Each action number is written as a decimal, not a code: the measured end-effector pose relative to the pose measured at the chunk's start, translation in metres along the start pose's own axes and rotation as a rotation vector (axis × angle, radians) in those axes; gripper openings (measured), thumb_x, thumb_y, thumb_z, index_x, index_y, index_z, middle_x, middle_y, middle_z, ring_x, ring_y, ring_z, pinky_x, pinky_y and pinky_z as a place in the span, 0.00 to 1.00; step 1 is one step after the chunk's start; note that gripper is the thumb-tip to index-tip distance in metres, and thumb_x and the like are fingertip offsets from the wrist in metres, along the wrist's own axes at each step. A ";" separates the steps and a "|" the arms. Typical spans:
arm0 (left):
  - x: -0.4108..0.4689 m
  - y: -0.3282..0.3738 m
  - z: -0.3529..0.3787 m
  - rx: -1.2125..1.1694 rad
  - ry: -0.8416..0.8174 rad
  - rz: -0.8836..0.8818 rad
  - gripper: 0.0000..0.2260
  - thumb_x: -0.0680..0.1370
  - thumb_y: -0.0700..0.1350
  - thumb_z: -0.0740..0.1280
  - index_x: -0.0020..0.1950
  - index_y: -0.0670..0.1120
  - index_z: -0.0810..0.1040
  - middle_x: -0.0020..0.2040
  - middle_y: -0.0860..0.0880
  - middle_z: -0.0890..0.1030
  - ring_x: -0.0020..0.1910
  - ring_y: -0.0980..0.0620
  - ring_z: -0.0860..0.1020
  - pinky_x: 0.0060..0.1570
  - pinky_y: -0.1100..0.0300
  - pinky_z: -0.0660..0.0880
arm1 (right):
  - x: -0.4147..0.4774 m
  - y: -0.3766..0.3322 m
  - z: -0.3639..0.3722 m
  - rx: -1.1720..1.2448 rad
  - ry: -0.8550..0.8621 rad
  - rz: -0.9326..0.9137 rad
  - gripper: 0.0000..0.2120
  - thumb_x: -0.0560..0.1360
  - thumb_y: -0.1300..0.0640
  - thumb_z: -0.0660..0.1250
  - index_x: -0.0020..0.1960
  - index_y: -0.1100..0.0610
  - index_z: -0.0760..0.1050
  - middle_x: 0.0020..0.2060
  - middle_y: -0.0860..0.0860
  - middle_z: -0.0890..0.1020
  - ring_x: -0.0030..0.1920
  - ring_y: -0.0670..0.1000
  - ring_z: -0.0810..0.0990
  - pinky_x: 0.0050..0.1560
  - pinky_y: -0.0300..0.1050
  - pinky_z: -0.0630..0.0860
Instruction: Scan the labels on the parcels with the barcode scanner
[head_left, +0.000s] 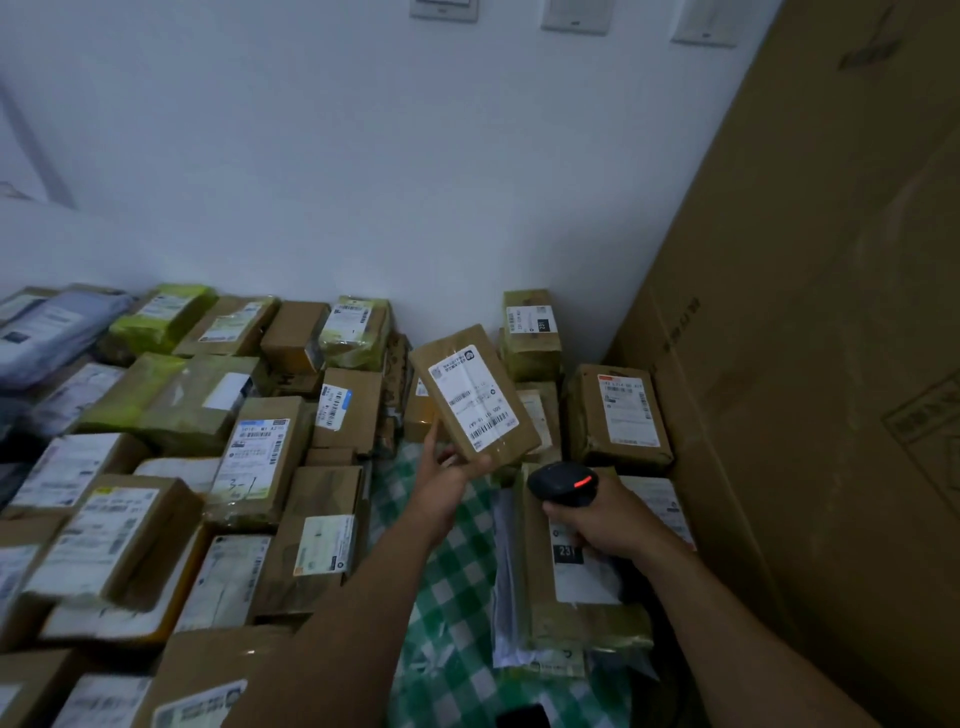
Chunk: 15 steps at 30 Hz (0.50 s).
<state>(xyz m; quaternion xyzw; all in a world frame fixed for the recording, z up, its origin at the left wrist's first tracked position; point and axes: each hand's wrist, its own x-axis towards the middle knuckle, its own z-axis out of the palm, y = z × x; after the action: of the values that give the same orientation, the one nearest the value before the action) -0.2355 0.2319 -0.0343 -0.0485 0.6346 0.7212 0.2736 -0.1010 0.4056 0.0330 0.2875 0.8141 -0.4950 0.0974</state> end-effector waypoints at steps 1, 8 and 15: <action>-0.012 0.004 -0.005 0.017 0.020 0.036 0.48 0.71 0.34 0.78 0.83 0.56 0.58 0.63 0.50 0.80 0.64 0.50 0.78 0.58 0.55 0.75 | -0.001 -0.002 -0.002 -0.001 -0.007 0.007 0.13 0.77 0.49 0.75 0.60 0.47 0.78 0.41 0.49 0.85 0.38 0.48 0.84 0.37 0.43 0.79; -0.089 0.021 -0.044 0.077 0.014 0.139 0.47 0.67 0.39 0.82 0.79 0.63 0.63 0.63 0.54 0.80 0.61 0.54 0.78 0.62 0.47 0.76 | -0.040 -0.029 -0.002 0.304 0.026 -0.113 0.16 0.76 0.49 0.77 0.61 0.44 0.77 0.49 0.48 0.86 0.38 0.53 0.88 0.41 0.48 0.84; -0.130 0.016 -0.052 0.045 -0.012 0.223 0.48 0.66 0.45 0.84 0.79 0.66 0.63 0.63 0.53 0.80 0.62 0.54 0.80 0.52 0.56 0.81 | -0.068 -0.046 0.034 0.290 -0.040 -0.249 0.19 0.76 0.52 0.77 0.64 0.46 0.77 0.42 0.40 0.86 0.41 0.55 0.88 0.46 0.52 0.85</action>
<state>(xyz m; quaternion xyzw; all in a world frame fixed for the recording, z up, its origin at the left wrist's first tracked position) -0.1471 0.1391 0.0239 0.0329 0.6504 0.7329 0.1967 -0.0760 0.3355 0.0811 0.1855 0.7615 -0.6209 0.0088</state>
